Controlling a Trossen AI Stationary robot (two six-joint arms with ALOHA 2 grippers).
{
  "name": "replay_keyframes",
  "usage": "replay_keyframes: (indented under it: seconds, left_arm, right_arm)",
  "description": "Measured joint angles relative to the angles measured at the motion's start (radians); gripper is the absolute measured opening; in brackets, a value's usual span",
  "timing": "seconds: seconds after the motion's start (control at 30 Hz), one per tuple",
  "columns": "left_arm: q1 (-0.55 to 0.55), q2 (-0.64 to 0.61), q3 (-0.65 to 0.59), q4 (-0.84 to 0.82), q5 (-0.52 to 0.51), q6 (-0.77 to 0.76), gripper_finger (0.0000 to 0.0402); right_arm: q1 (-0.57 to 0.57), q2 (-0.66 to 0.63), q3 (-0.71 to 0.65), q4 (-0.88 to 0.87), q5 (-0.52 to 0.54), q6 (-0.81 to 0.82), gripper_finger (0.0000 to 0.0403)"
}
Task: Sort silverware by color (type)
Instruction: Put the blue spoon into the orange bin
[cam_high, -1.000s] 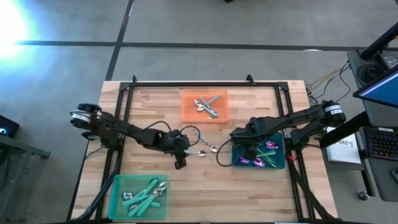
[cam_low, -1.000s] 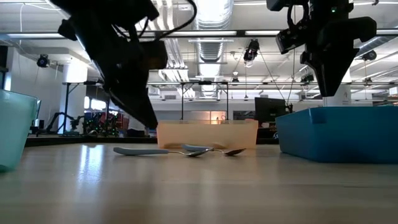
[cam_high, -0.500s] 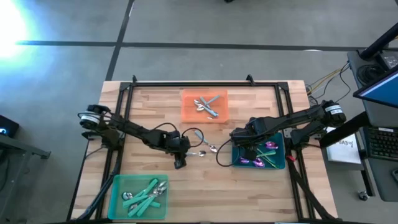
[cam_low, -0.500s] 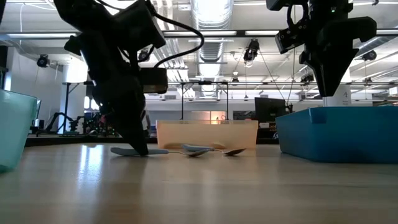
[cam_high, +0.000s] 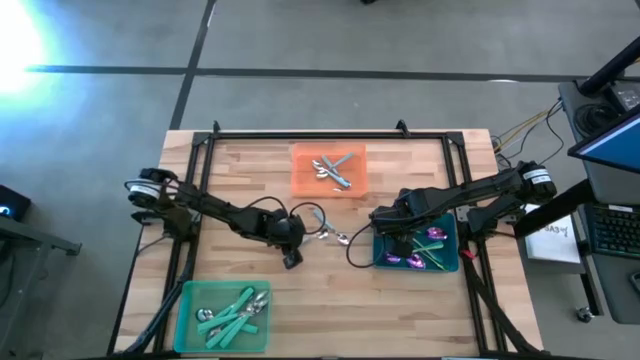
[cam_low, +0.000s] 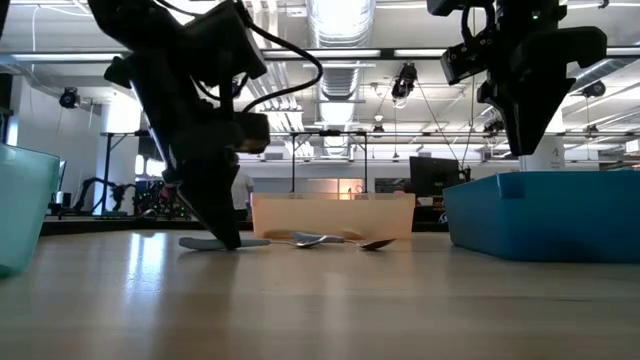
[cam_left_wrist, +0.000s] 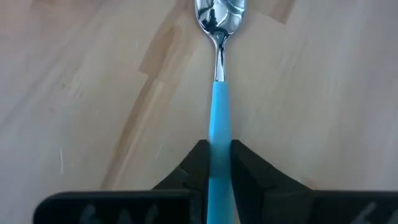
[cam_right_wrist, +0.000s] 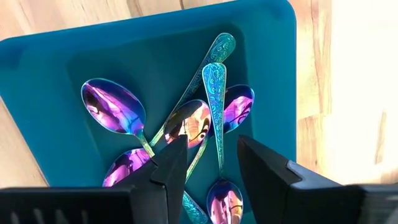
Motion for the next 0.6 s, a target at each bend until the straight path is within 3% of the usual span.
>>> replay_keyframes:
  seconds: [0.2,0.3,0.47,0.6]
  left_arm:
    - [0.001,-0.099,-0.010,0.017,-0.005,-0.059,0.0024]
    - [0.000,-0.192,-0.004,0.054,-0.102,-0.047,0.0024]
    - [-0.004,-0.315,-0.005,0.176,-0.304,0.002,0.0024]
    - [-0.019,-0.362,-0.005,0.324,-0.342,0.081,0.0024]
  right_arm:
    - [0.000,0.000,0.000,0.025,0.054,-0.014,0.0128]
    - [0.000,-0.001,0.000,0.101,0.104,-0.047,0.0128]
    - [0.000,-0.001,0.000,0.415,0.133,-0.149,0.0127]
    - [0.000,-0.002,0.000,0.721,0.131,-0.277,0.0127]
